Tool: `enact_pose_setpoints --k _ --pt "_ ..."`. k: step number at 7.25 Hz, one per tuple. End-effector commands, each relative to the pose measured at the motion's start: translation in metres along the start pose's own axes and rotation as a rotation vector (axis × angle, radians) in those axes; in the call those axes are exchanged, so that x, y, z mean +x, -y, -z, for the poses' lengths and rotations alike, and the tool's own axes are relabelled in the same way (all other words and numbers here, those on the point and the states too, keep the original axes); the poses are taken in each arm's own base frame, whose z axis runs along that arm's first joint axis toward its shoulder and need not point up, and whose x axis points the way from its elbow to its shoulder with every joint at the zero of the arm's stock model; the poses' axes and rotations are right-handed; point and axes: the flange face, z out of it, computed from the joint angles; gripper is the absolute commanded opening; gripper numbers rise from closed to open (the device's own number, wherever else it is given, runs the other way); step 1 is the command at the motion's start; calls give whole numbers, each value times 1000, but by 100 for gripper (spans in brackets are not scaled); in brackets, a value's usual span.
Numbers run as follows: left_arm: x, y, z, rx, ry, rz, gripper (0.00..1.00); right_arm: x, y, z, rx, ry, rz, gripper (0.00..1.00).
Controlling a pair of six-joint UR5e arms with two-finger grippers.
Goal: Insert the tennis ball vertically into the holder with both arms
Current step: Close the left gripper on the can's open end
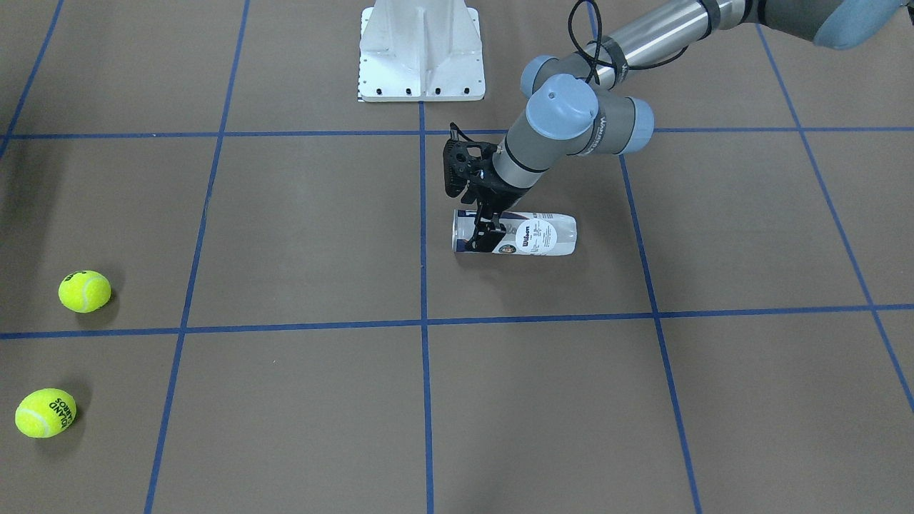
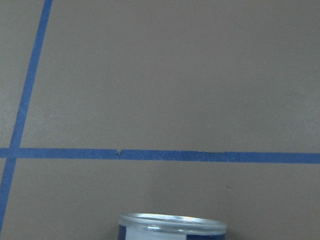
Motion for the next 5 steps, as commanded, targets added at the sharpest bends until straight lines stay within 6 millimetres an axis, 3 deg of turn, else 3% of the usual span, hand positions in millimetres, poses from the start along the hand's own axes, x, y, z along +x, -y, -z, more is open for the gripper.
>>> enact_pose_setpoints --k 1,5 --pt "9 2 -13 -16 16 -5 100 1 -1 -1 -2 0 -2 100" --pt "6 17 -24 -24 28 -7 100 3 -1 -3 -5 -1 -5 100"
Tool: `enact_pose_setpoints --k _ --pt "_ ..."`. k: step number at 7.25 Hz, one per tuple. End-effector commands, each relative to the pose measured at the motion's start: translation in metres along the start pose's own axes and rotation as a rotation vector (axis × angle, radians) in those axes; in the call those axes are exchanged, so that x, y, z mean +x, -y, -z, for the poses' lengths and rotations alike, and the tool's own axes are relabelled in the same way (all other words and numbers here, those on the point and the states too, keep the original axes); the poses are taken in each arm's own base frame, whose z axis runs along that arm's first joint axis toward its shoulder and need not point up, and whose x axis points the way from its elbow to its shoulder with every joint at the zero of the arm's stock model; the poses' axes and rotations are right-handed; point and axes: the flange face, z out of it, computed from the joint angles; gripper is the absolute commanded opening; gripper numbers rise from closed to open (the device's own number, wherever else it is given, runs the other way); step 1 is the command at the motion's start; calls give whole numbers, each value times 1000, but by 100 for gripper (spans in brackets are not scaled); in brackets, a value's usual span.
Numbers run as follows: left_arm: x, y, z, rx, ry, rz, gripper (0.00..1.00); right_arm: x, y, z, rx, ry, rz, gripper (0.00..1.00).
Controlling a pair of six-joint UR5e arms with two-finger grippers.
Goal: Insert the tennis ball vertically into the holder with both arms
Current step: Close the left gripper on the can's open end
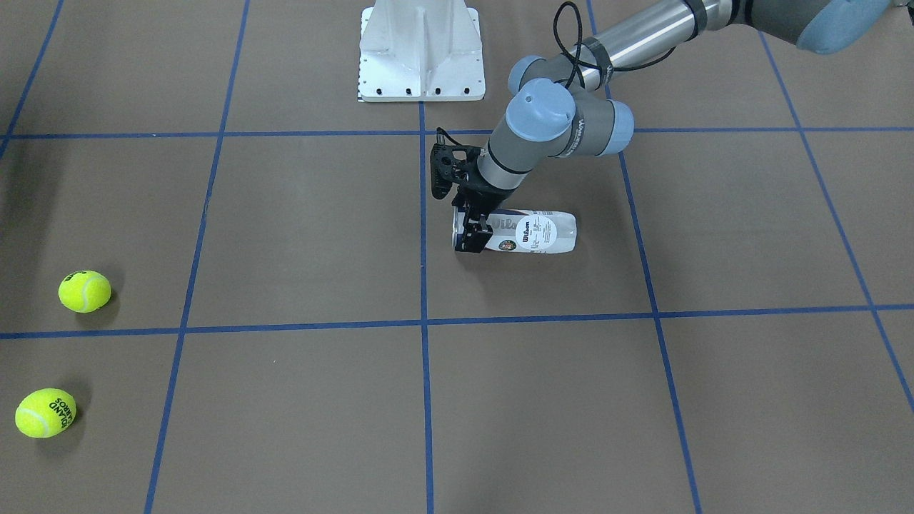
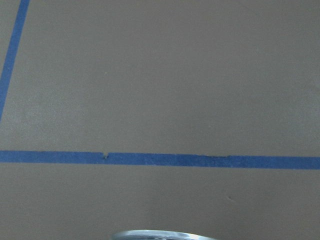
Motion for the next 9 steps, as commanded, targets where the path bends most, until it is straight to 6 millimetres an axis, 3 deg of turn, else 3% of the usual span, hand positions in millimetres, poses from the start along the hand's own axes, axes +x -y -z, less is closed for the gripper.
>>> enact_pose_setpoints --k 1,4,6,7,9 --pt "-4 2 -3 -16 59 -4 99 1 0 -1 -2 0 -2 100" --pt "-2 0 -6 -23 75 -5 94 1 0 -1 -2 1 -2 100" --pt "-2 -1 -4 -22 78 -3 74 1 0 -1 -2 0 -2 100" --pt "-4 0 1 -15 84 -4 64 0 0 0 -1 1 -1 100" --pt "2 23 35 56 104 -24 59 -1 0 1 1 2 2 100"
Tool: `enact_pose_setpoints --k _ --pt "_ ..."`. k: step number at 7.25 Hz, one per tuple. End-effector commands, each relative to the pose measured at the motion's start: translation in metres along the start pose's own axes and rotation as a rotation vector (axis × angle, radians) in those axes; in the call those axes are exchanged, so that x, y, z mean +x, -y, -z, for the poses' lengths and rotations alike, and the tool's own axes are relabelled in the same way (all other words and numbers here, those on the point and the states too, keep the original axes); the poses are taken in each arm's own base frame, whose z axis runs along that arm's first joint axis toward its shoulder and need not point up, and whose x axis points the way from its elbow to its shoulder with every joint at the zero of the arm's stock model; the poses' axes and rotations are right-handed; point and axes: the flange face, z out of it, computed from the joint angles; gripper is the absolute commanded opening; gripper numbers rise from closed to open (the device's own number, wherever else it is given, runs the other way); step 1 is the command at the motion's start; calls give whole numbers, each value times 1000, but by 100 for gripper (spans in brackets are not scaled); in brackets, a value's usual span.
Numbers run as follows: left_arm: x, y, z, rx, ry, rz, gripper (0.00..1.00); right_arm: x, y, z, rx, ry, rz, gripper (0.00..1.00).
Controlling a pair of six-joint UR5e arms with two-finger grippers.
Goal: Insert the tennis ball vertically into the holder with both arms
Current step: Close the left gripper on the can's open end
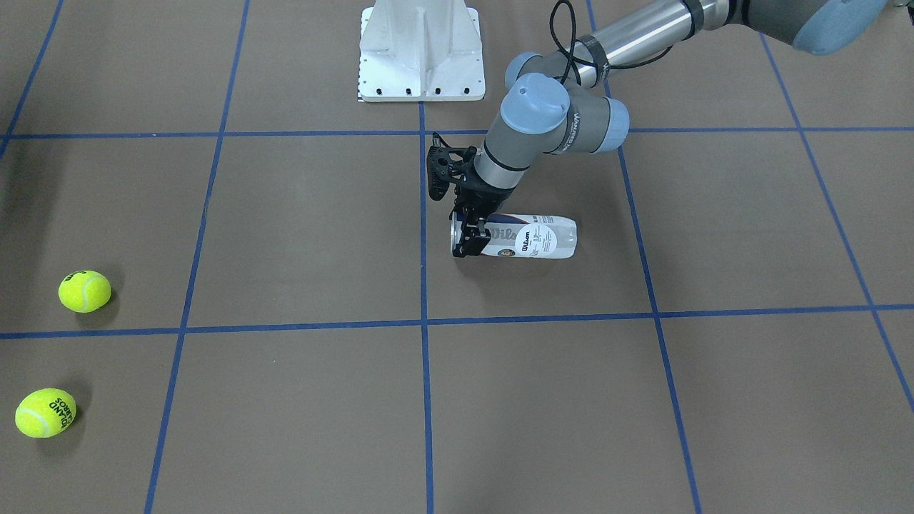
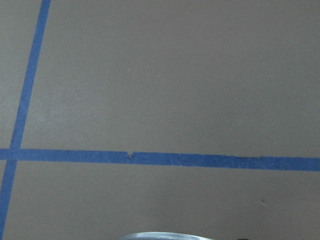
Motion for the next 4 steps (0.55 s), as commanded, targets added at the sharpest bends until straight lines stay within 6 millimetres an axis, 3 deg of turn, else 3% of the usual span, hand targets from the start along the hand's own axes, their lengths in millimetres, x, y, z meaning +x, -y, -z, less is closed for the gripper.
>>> enact_pose_setpoints --k 1,4 --pt "4 30 46 99 26 27 59 -1 0 1 2 0 2 100" --pt "1 63 100 446 152 227 54 -2 0 2 3 1 3 100"
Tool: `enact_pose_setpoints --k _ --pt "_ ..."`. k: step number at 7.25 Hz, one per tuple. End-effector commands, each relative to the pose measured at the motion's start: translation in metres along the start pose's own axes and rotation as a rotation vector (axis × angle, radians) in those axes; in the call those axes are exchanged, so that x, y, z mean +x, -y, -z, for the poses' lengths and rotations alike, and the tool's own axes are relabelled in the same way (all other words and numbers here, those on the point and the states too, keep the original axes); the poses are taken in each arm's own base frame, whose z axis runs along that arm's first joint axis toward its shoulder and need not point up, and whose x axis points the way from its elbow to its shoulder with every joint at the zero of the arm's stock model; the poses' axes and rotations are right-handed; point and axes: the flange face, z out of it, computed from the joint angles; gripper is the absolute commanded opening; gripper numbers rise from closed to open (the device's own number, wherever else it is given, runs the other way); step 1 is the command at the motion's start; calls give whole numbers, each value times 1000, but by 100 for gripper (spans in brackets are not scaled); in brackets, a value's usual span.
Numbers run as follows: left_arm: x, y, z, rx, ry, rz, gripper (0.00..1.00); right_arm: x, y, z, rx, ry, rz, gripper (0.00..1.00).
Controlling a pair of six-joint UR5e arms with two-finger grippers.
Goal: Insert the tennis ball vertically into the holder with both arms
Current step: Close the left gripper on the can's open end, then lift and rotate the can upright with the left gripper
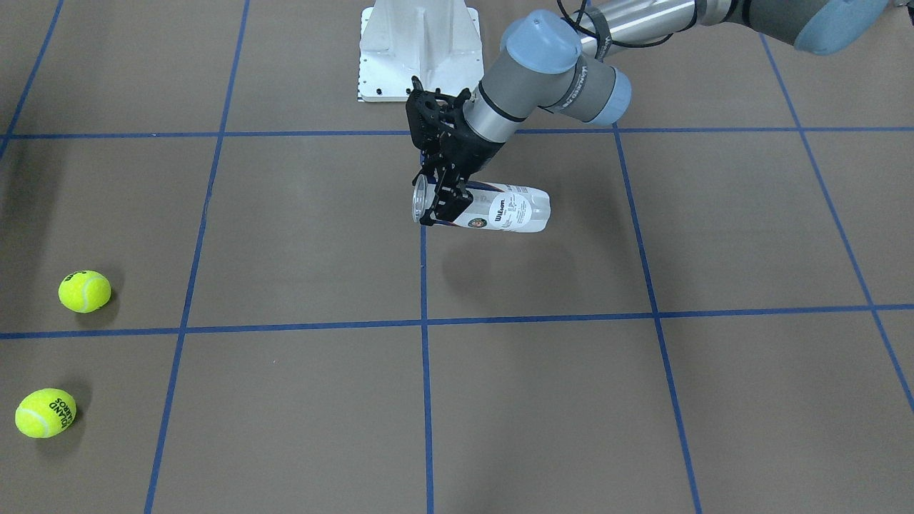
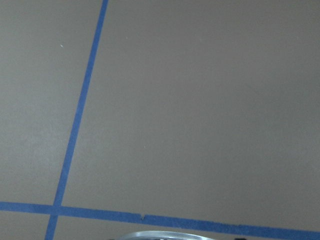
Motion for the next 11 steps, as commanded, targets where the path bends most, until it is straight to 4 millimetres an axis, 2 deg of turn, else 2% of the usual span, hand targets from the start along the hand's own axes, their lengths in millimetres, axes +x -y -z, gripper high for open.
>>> enact_pose_setpoints --k 1,2,3,4,5,6,8,9,10,11 --pt "-4 23 28 299 128 167 52 0 0 0 1 0 1 100" --pt "-7 25 37 439 148 248 43 -1 0 1 2 0 2 100" --pt "-13 23 40 597 173 326 42 -1 0 1 2 0 2 100" --pt "-18 21 25 758 191 399 42 -2 1 2 4 1 4 100" --pt "-16 28 4 890 228 452 42 -3 2 3 6 1 6 100" --pt "-13 40 -9 978 299 505 44 -4 4 4 8 1 8 100" --pt "-21 22 -8 1062 415 574 47 -6 6 5 11 2 12 100" --pt "-27 11 -16 1043 458 589 45 -7 6 6 14 2 12 100" --pt "-42 -5 -24 1005 495 580 45 -9 6 8 18 3 -2 100" --pt "-48 -27 -37 950 512 562 46 -10 7 9 19 3 -4 100"
